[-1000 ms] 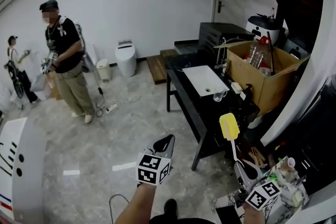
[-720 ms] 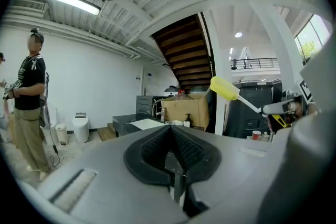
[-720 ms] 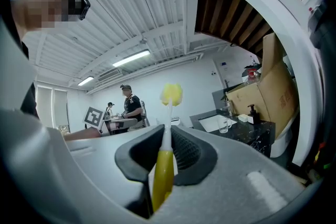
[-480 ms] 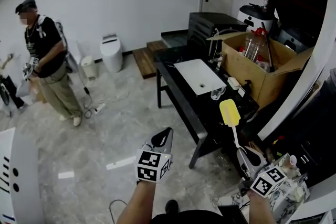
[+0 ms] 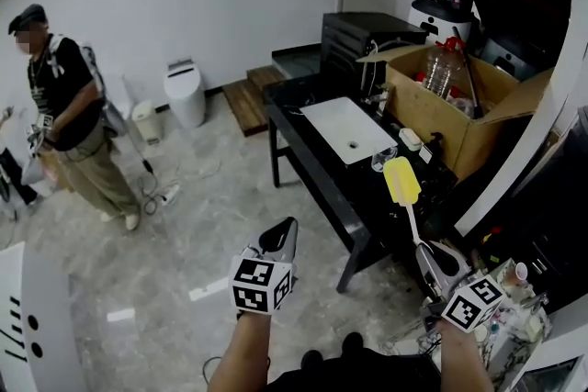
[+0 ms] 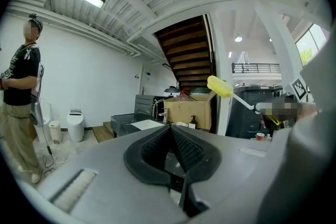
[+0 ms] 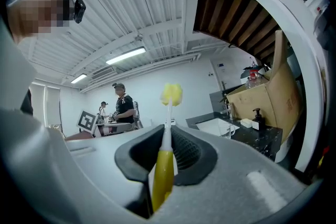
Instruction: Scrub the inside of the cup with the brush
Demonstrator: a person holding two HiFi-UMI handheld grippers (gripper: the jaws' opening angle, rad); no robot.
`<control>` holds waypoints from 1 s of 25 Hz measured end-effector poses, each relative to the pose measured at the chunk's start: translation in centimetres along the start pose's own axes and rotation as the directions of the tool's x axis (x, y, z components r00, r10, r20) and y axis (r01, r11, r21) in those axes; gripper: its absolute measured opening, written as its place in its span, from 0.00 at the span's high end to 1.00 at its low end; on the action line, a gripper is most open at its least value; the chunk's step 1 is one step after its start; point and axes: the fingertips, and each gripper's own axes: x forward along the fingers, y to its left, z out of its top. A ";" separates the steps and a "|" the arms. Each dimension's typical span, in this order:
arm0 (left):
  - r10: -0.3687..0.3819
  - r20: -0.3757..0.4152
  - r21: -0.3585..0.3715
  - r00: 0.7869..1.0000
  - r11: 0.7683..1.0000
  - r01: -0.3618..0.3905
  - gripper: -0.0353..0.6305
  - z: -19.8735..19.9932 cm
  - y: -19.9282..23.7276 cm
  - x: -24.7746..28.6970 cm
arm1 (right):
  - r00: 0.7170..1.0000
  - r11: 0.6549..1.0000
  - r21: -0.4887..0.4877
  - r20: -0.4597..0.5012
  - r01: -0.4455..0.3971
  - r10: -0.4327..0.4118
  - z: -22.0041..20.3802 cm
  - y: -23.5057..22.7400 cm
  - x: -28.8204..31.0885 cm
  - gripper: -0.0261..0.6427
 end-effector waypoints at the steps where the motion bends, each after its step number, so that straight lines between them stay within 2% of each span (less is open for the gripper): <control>1: -0.003 -0.004 0.001 1.000 1.000 0.003 0.92 -0.2 0.0 0.4 | 1.000 1.000 0.007 0.004 0.001 -0.001 -0.1 -0.4 0.2 0.90; 6: -0.024 -0.040 0.002 0.999 1.000 0.024 0.92 -0.9 -0.1 3.8 | 1.000 0.999 0.051 0.020 0.013 -0.014 -0.4 -3.0 1.6 0.90; 9: -0.034 -0.035 0.015 0.999 0.999 0.035 0.92 -0.3 -0.2 6.2 | 0.999 0.998 0.061 0.030 0.013 -0.015 0.0 -5.0 3.0 0.90; 13: -0.020 -0.027 0.033 0.999 0.999 0.021 0.92 0.5 0.4 10.0 | 1.000 0.996 0.082 0.019 0.022 -0.024 0.1 -8.7 5.1 0.90; 21: -0.018 -0.068 0.047 0.998 0.999 0.021 0.92 1.5 0.5 19.3 | 1.000 0.993 0.114 0.006 0.016 -0.017 1.6 -17.0 9.9 0.90; 25: -0.060 -0.055 0.039 0.997 0.997 0.062 0.92 2.3 -0.6 23.5 | 1.000 0.993 0.118 0.000 0.004 -0.004 2.4 -20.4 11.6 0.90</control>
